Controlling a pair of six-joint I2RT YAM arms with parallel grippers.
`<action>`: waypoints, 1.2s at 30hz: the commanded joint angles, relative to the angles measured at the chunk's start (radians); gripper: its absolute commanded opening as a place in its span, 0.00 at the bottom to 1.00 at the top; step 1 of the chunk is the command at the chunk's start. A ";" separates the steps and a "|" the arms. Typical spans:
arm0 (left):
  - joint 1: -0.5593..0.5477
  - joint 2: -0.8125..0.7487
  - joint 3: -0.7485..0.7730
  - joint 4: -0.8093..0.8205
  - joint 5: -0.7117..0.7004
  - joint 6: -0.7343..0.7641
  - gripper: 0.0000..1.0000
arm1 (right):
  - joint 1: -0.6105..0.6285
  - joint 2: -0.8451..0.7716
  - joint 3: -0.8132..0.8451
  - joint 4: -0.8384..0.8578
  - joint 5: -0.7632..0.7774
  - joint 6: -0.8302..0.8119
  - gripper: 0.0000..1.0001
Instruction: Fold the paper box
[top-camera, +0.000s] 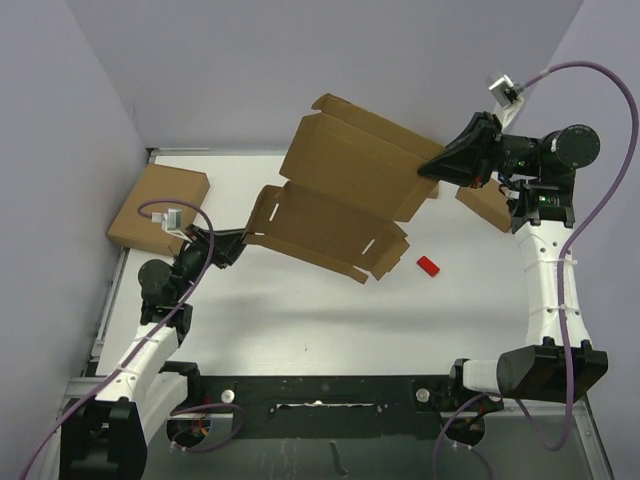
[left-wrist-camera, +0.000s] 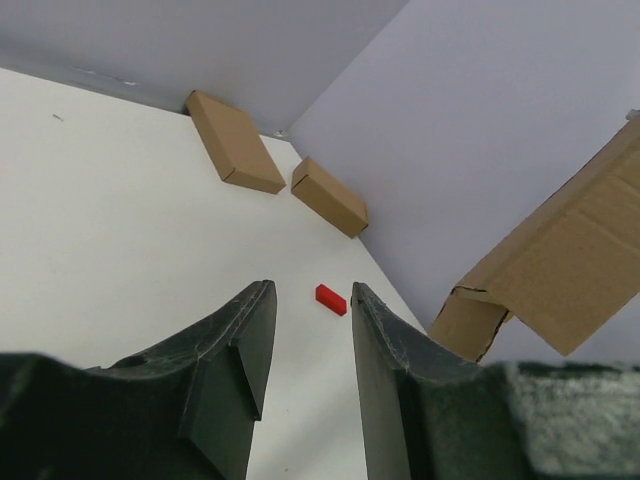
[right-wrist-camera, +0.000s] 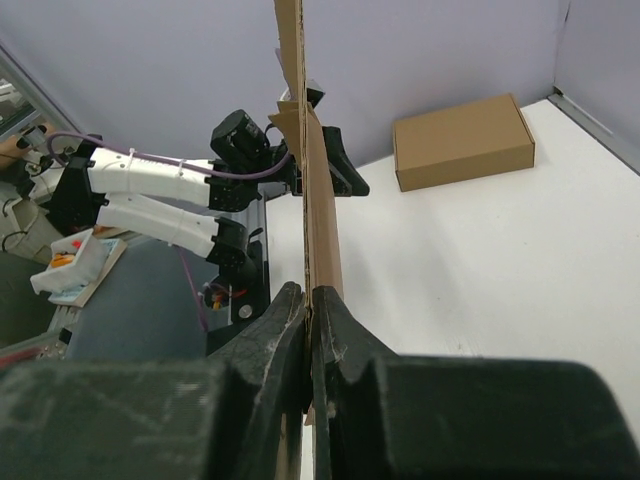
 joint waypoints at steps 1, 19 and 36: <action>0.005 -0.002 0.036 0.163 0.062 -0.077 0.35 | -0.012 -0.008 0.052 0.100 -0.005 0.079 0.00; 0.005 0.044 0.011 0.373 0.248 -0.164 0.37 | -0.034 0.008 0.070 0.129 -0.006 0.101 0.00; 0.033 0.048 0.016 0.384 0.307 -0.197 0.45 | -0.045 0.019 0.089 0.134 -0.014 0.103 0.00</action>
